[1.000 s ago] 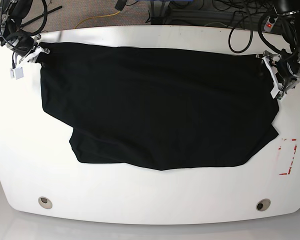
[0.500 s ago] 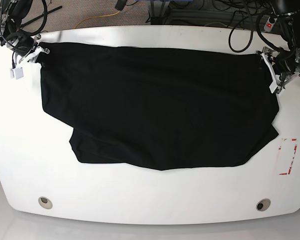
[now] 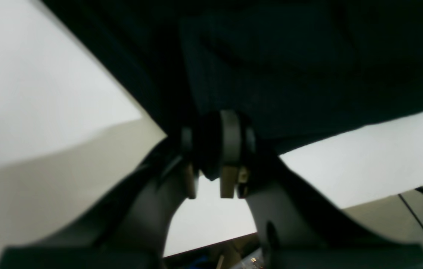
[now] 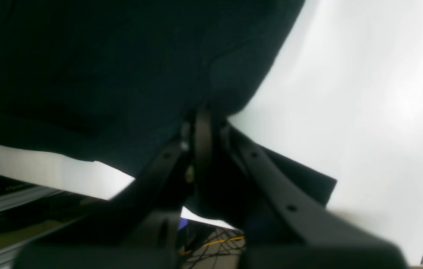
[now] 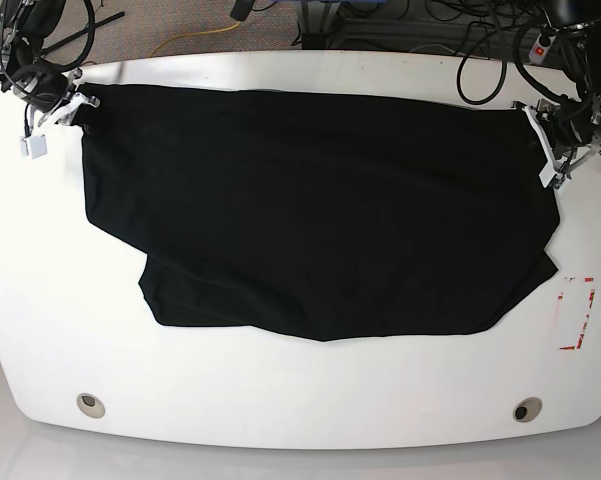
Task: Fold the T-shirt properly
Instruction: 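Hold the shirt edge with both grippers, laying it flat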
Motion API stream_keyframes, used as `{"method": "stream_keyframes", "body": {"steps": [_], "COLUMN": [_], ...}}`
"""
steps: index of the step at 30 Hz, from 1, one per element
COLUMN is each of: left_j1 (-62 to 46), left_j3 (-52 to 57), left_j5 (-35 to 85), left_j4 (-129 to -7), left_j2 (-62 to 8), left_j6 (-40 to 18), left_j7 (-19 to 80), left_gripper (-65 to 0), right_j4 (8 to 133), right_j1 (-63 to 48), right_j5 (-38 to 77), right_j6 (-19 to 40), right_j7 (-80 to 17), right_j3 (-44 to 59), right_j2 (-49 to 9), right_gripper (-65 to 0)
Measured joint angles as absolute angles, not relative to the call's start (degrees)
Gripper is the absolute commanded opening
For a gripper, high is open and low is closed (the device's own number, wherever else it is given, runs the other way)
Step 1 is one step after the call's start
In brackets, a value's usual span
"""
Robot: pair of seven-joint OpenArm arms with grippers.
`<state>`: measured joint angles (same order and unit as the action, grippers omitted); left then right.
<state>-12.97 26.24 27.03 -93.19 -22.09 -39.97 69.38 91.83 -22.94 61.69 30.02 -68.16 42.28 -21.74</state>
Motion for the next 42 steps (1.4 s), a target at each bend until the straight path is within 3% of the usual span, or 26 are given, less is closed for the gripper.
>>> {"method": "stream_keyframes", "body": {"steps": [12,20,36,42], "left_j1": [-18.24,-19.38,-34.2,-35.07], "left_j3": [26.2,26.33,33.19,33.41], "left_j5": [27.03,27.07,27.09,27.16], "left_j4": [-108.86,-109.62,-109.82,-109.84], "left_j2": [-22.13,-22.26,-22.26,-22.24], "left_j6": [-39.94,-39.94,-39.94,-39.94], "left_j7": [69.52,69.41,69.38,69.36], "left_gripper": [-62.9,-63.5,-62.5,-39.2], "right_j4": [91.83,91.83,91.83,91.83], "right_j1": [-22.94,-22.94,-22.94,-22.92], "right_j5": [61.67,61.69,61.47,61.47], "right_j6": [30.04,30.02,30.02,30.02], "right_j7": [-68.16,-68.14,-68.16,-68.16], "right_j3": [42.26,42.28,42.28,42.28], "right_j2": [-20.27,-20.16,-20.12,-20.14], "right_gripper": [-65.0,-65.0,-65.0,-65.0]}}
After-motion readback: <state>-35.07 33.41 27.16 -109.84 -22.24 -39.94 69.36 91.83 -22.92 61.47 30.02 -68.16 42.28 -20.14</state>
